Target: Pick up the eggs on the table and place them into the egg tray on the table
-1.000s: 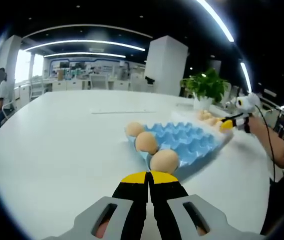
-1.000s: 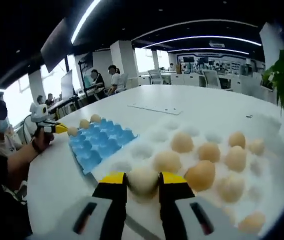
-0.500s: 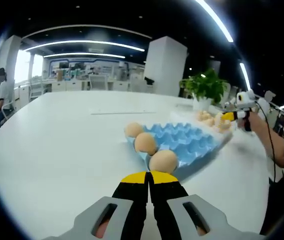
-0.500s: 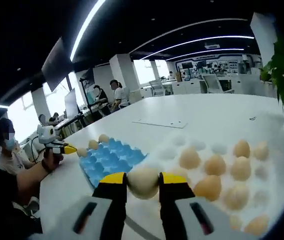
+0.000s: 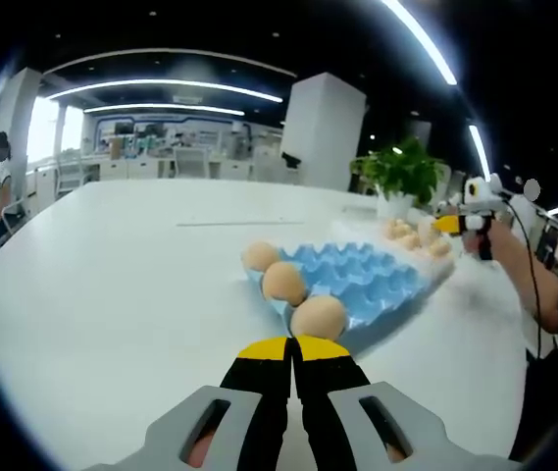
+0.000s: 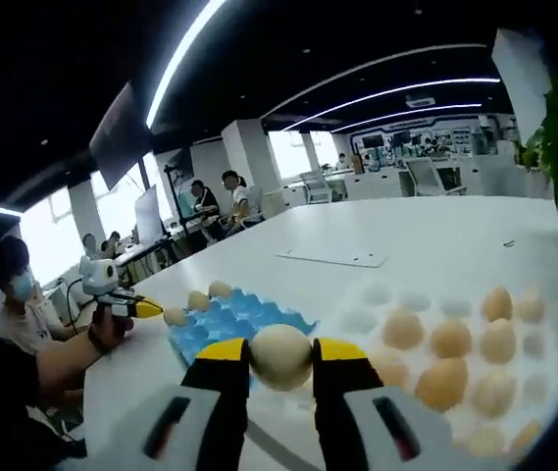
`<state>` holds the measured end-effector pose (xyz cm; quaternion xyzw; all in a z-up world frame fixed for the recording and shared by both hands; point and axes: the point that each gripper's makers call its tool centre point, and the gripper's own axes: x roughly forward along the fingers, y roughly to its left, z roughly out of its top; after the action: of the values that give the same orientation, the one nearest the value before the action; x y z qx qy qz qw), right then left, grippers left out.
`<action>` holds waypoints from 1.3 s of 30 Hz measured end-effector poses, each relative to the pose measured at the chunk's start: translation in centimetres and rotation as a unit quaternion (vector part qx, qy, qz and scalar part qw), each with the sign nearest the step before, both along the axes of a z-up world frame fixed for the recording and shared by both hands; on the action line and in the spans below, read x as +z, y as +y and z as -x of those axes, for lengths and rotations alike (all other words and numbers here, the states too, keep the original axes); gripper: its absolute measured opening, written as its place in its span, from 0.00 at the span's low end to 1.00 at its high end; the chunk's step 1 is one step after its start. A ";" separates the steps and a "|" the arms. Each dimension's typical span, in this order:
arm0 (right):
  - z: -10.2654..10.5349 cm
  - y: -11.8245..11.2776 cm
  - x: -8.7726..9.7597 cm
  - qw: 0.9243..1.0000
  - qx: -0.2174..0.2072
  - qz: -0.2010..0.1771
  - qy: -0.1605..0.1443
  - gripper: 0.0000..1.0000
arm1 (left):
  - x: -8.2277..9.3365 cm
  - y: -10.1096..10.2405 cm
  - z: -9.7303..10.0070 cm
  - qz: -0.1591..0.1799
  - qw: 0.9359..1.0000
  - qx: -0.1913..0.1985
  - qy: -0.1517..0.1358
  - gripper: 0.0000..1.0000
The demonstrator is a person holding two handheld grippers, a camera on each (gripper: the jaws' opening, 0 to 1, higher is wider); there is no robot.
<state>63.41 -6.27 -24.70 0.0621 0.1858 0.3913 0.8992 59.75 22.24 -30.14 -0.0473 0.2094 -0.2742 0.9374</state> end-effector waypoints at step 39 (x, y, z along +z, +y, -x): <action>0.6 11.7 0.6 0.995 0.104 0.000 -0.008 0.26 | 1.7 0.0 0.1 -0.007 0.999 -0.016 -0.040 0.00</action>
<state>62.84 5.41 -24.07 0.0394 0.1843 0.4832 0.8550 59.67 22.21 -28.43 -0.0267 0.1738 -0.2891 0.9410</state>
